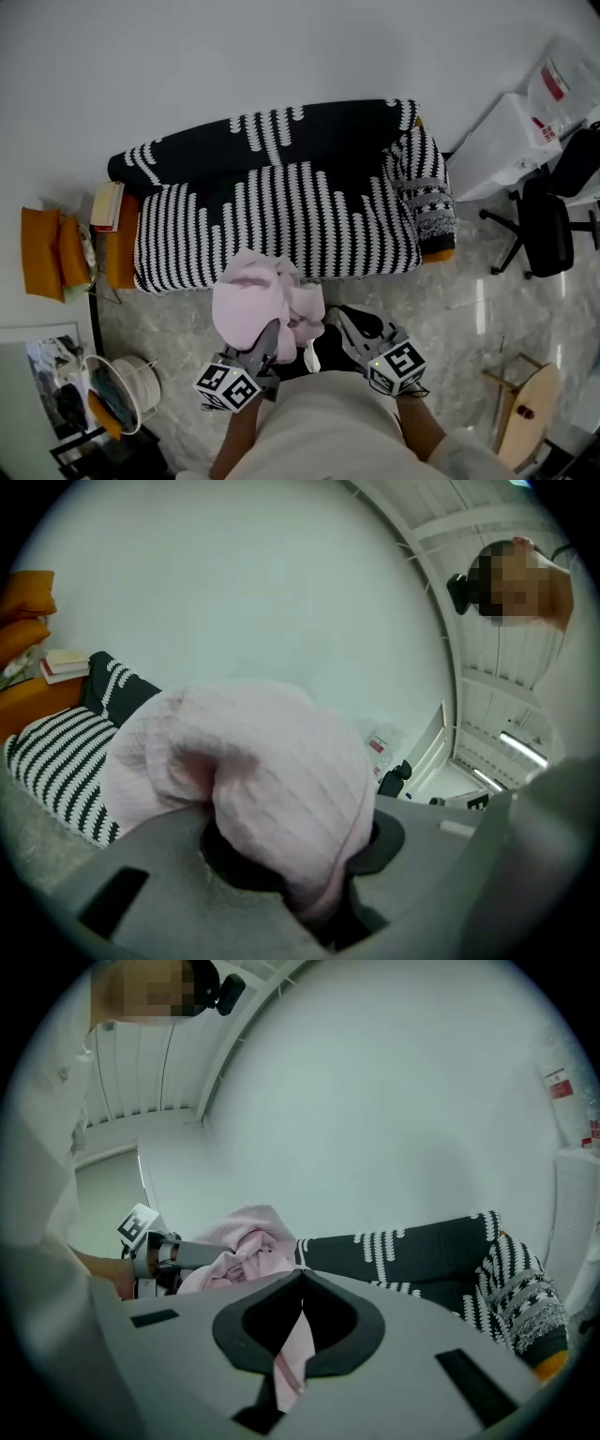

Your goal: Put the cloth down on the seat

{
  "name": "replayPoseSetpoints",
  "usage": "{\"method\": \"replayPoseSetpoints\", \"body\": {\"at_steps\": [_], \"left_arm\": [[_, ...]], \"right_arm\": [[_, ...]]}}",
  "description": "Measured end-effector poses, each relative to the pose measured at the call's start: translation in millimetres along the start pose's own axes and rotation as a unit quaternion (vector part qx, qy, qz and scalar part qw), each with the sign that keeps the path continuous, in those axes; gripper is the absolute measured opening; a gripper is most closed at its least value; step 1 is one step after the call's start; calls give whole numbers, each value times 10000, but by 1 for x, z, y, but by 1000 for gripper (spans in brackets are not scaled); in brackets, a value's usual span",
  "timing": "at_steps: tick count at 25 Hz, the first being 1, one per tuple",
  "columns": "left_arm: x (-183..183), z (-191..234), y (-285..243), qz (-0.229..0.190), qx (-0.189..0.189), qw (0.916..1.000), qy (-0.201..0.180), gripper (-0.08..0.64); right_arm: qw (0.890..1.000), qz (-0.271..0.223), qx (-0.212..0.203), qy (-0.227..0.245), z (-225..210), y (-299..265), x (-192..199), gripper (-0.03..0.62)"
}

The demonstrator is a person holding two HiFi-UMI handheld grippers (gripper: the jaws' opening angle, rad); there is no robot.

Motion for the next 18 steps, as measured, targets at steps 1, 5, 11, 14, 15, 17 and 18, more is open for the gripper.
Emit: {"method": "replayPoseSetpoints", "body": {"at_steps": [1,5,11,14,15,17,18], "left_arm": [[0,-1,0,1,25,10000,39,128],[0,1,1,-9,126,9999,99,128],[-3,11,-2,-8,238,9997,35,129],[-11,20,-5,-22,318,9995,66,129],[-15,23,-5,-18,353,9994,54,129],[-24,30,-7,2,424,9991,16,129],[-30,32,-8,17,450,9990,3,129]], "right_arm": [[10000,-12,15,-6,0,1,-1,8],[10000,-24,61,-44,0,0,0,8],[9998,-1,107,-171,5,-8,1,8],[9997,-52,153,-187,6,-16,-6,8],[9997,-71,170,-170,6,-19,-11,8],[9996,-118,209,-126,8,-26,-21,8],[9996,-144,232,-109,9,-29,-27,8]]}}
Point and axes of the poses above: the fingertips, and each gripper's own axes: y backward along the fingers, z to its left, x out of its underside, the point moved 2 cm from there along y, backward along the fingers, and after that the axes turned 13 degrees about z, right-handed, at the moved point
